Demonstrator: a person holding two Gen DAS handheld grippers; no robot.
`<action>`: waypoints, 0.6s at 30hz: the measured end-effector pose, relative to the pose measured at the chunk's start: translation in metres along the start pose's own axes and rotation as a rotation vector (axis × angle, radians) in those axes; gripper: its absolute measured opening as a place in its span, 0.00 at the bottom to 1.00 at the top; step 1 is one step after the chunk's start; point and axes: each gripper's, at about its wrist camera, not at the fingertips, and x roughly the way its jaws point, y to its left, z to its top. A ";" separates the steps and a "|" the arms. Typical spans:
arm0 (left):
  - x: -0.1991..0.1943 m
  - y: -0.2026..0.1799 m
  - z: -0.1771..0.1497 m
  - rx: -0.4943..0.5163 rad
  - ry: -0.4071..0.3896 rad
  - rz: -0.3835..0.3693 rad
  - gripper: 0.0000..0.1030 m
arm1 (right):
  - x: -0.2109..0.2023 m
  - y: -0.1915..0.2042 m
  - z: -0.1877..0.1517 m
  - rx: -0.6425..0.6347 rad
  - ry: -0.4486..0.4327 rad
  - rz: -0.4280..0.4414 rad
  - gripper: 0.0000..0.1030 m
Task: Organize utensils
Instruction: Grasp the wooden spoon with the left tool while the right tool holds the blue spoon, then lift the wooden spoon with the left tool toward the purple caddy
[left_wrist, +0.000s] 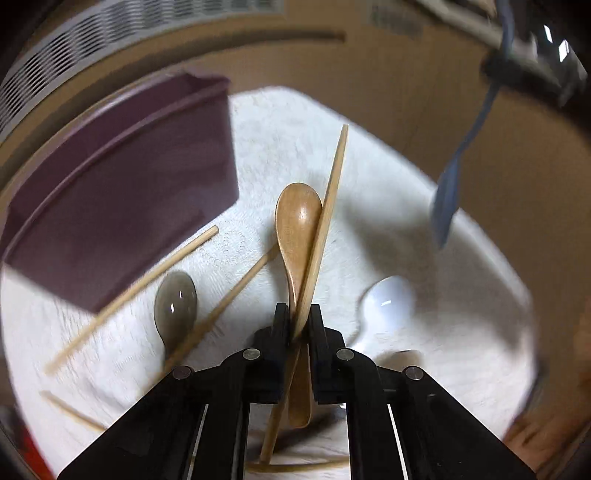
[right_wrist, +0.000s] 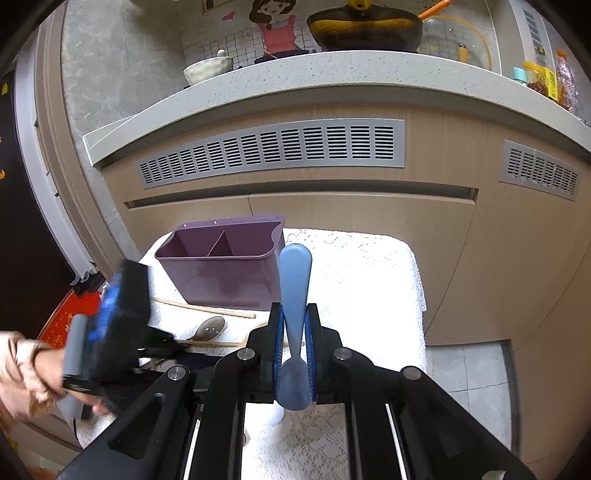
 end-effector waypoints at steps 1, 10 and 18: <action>-0.005 0.001 -0.003 -0.040 -0.027 -0.018 0.10 | 0.001 0.001 0.000 0.000 0.004 0.004 0.10; -0.074 0.007 -0.036 -0.256 -0.263 -0.027 0.10 | 0.009 0.019 -0.005 -0.024 0.036 0.040 0.10; -0.117 0.016 -0.045 -0.257 -0.325 -0.022 0.10 | 0.004 0.041 -0.009 -0.063 0.038 0.063 0.10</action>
